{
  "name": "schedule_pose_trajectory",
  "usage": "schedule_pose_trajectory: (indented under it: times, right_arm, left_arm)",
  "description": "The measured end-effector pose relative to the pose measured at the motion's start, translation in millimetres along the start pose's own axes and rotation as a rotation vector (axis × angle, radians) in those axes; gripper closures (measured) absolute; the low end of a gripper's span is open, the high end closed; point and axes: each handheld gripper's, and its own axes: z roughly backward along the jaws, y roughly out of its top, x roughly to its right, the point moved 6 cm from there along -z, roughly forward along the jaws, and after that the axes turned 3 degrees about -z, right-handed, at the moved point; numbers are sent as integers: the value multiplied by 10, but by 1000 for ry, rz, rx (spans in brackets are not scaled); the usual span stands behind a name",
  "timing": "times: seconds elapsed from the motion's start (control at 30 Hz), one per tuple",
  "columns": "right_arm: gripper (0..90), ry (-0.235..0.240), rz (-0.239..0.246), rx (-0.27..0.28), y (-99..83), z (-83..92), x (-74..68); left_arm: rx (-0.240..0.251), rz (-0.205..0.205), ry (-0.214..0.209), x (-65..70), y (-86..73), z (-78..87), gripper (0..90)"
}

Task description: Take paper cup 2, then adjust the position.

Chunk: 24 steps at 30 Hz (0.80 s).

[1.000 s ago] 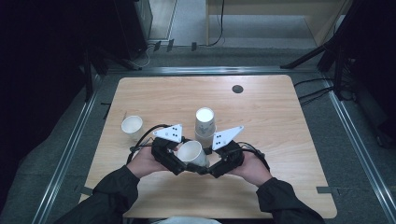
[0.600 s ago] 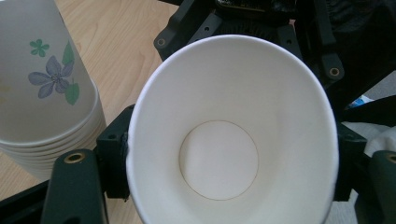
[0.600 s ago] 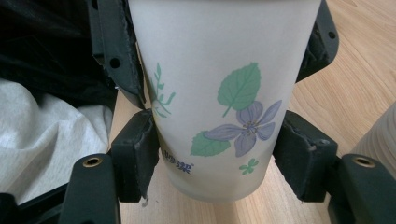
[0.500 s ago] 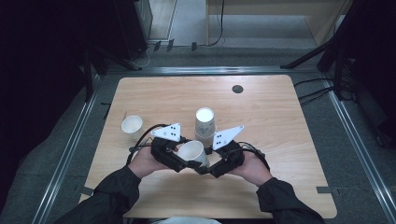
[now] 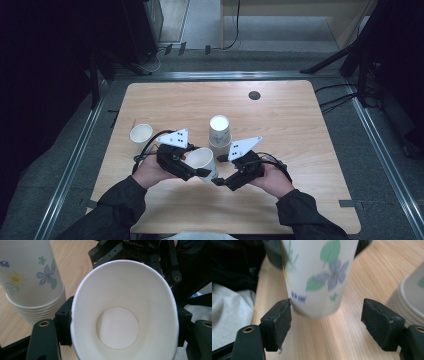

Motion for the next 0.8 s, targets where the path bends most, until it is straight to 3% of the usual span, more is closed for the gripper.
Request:
schedule_pose_trajectory:
  times: [0.17, 0.3, 0.8]
  right_arm:
    - [239, -29, -1, -15, -58, 57, 15]
    - [238, -13, -2, 31, -44, 135, 5]
    - [238, -136, -42, 2, -133, 247, 129]
  left_arm:
    - [-6, 12, 11, -30, 1, 24, 279]
    - [-13, 11, 28, -64, -5, 51, 278]
    - [-97, 8, 84, -174, -111, 116, 278]
